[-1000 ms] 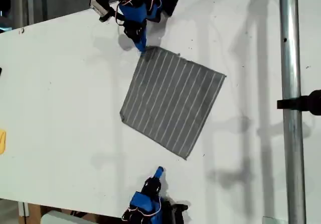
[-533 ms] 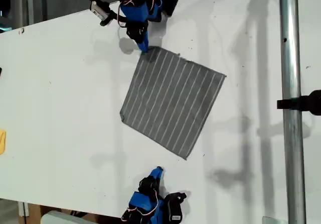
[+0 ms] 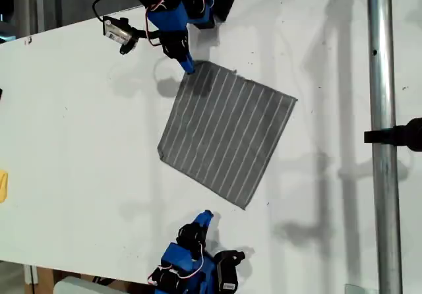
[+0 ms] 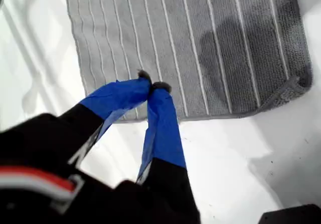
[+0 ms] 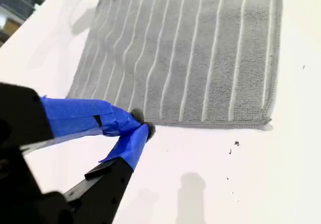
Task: Grasp corners of a towel and fold twice.
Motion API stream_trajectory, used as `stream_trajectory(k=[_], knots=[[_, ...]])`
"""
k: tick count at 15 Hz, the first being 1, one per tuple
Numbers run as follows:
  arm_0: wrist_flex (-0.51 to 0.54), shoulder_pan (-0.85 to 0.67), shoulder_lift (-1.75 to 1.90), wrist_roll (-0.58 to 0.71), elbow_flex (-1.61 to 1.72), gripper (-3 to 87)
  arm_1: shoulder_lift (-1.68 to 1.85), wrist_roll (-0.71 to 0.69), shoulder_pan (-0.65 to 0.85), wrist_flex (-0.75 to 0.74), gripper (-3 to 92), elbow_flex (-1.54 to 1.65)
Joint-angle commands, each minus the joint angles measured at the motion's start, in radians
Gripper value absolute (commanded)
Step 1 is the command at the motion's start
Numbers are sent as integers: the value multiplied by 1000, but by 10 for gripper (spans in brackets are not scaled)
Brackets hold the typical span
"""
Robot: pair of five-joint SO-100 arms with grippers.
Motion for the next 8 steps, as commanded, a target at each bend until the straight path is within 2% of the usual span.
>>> stream_trajectory(k=[1,8], knots=[[-72,38,-265,28,-218,-27,-74,-26,-41,35,-3,-127],[-37,77,-379,34,-324,-27,-746,21,-324,80,-3,-695]])
